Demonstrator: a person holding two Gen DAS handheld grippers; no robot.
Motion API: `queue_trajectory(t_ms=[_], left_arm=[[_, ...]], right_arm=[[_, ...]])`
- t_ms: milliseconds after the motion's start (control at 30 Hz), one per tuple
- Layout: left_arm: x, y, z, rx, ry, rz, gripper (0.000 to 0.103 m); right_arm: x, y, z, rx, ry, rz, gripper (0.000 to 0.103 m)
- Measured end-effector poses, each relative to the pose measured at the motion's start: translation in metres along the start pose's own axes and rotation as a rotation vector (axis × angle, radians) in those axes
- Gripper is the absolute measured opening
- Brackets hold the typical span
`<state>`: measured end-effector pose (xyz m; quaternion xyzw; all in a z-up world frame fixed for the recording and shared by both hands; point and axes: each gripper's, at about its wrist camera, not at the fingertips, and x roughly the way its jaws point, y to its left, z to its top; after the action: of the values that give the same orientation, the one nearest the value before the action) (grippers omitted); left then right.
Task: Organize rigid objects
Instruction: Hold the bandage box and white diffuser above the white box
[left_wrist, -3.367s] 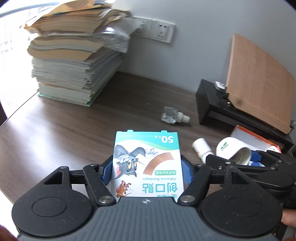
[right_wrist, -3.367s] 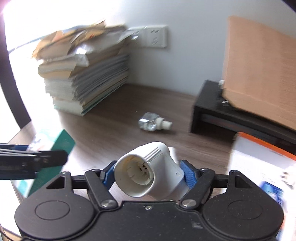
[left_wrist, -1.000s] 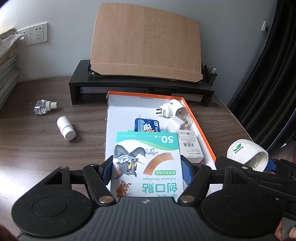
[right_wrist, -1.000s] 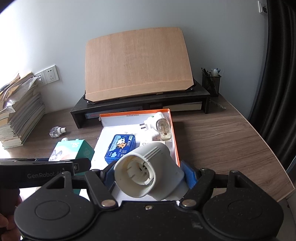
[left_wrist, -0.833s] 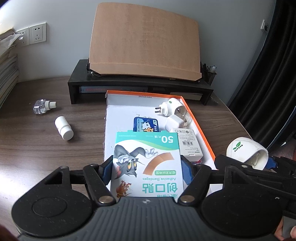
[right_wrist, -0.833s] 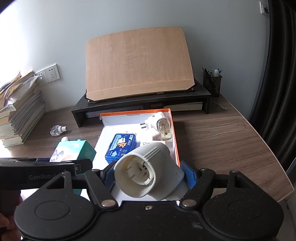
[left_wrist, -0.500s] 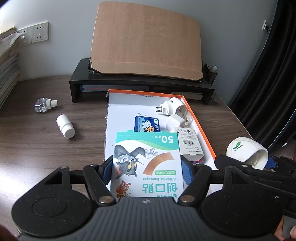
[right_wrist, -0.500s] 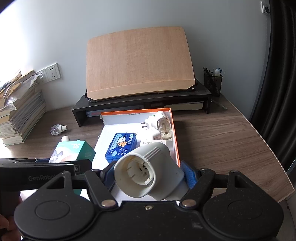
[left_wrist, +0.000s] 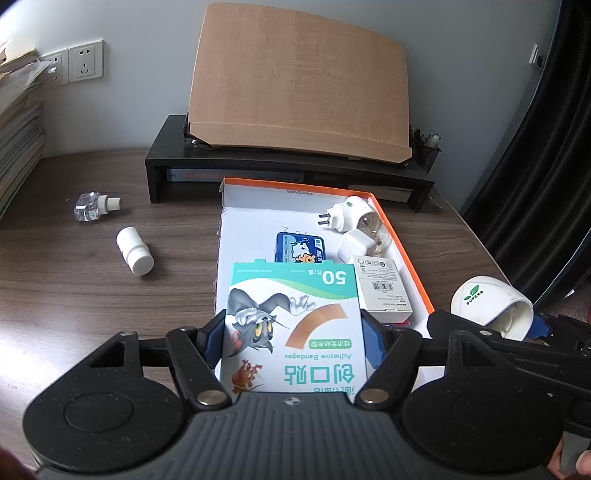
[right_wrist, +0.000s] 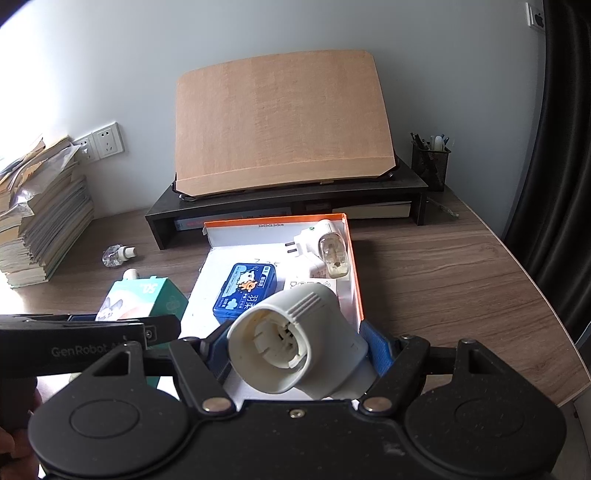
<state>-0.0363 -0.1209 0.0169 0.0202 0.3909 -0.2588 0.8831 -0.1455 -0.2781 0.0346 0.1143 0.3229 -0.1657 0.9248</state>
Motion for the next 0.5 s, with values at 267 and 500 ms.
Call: queue_trajectory(t_ms=[267, 500], left_arm=[[0.0003, 0.0032, 0.0009, -0.001, 0.001, 0.000, 0.071], [0.0034, 0.0034, 0.0020, 0.000, 0.003, -0.001, 0.071]], right_arm=[[0.0035, 0.0013, 0.0007, -0.001, 0.005, -0.002, 0.087], [0.0070, 0.0009, 0.0005, 0.002, 0.010, -0.008, 0.087]])
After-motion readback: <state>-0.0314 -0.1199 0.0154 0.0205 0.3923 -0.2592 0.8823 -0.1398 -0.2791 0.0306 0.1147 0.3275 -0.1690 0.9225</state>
